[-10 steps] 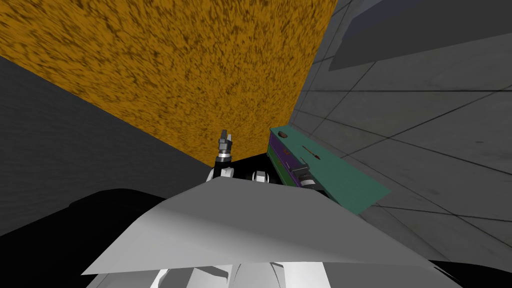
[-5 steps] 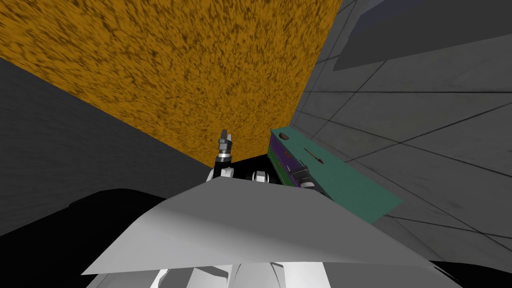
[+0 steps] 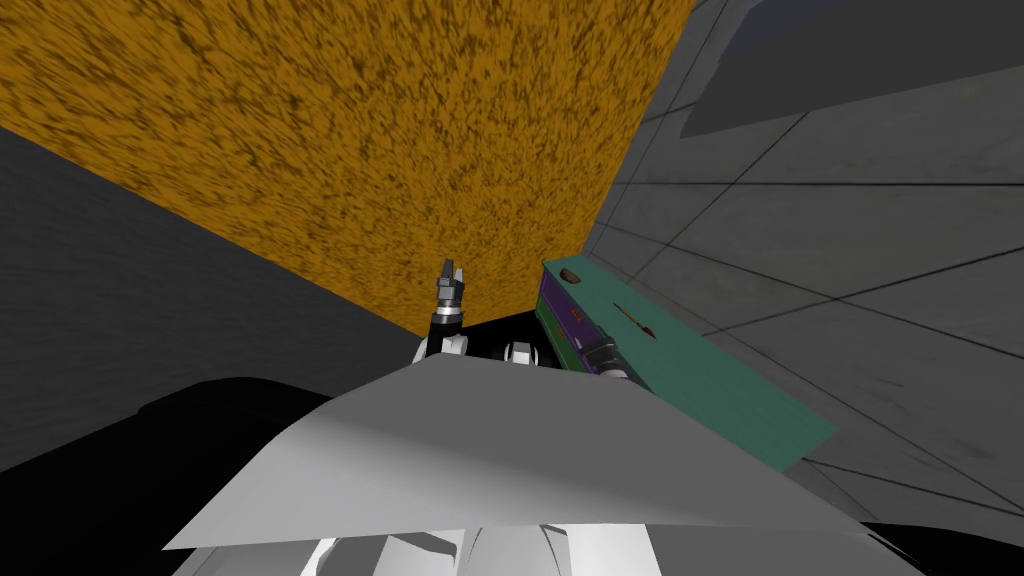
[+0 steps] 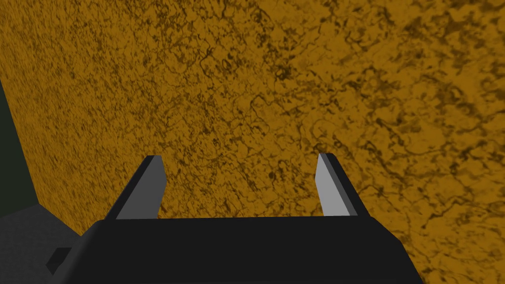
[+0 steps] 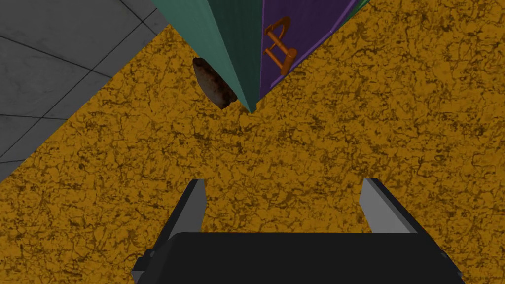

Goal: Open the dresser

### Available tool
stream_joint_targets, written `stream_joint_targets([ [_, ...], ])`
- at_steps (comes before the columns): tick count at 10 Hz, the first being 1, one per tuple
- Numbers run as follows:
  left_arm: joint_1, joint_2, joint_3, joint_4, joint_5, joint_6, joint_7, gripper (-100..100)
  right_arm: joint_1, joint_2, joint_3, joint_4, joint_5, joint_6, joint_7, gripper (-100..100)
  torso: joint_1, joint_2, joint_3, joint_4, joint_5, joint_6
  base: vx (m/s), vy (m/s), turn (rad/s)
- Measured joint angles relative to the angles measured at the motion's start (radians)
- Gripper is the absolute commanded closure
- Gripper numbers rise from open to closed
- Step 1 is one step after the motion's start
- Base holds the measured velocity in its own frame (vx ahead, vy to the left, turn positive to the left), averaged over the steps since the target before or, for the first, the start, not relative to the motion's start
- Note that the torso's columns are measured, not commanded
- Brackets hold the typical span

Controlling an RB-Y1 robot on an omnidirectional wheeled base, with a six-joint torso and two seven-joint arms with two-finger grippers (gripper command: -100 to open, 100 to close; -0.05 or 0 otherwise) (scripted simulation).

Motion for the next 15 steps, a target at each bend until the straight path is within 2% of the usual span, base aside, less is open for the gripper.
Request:
stream_joint_targets([
  [3,0.0,0.0,0.0,0.0,0.0,0.0,0.0,0,0.011,0.01,-0.001,0.009,0.114,0.001,-0.006,-100,0.0,-0.001,-0.001,0.0,0.0,0.0,0.071,-0.007,0.039],
  [5,0.0,0.0,0.0,0.0,0.0,0.0,0.0,0,0.028,0.011,0.007,0.022,0.165,0.016,0.036,-100,0.0,-0.001,-0.001,0.0,0.0,0.0,0.081,-0.014,0.036],
  [7,0.0,0.0,0.0,0.0,0.0,0.0,0.0,0,0.038,0.029,0.002,0.03,0.243,0.009,0.047,-100,0.0,0.0,0.0,0.0,0.0,0.0,0.075,-0.013,0.033],
  [9,0.0,0.0,0.0,0.0,0.0,0.0,0.0,0,0.057,0.024,0.009,0.038,0.296,0.025,0.075,-100,0.0,0.001,0.0,0.0,0.0,0.0,0.069,-0.011,0.032],
  [10,0.0,0.0,0.0,0.0,0.0,0.0,0.0,0,0.064,0.038,0.01,0.044,0.333,0.023,0.086,-100,0.001,0.0,0.0,0.0,0.0,0.0,0.068,-0.005,0.02],
  [15,0.0,0.0,0.0,0.0,0.0,0.0,0.0,0,0.099,0.051,0.023,0.07,0.474,0.047,0.141,-100,-0.001,-0.001,-0.001,0.0,0.0,0.0,0.069,-0.013,0.03],
])
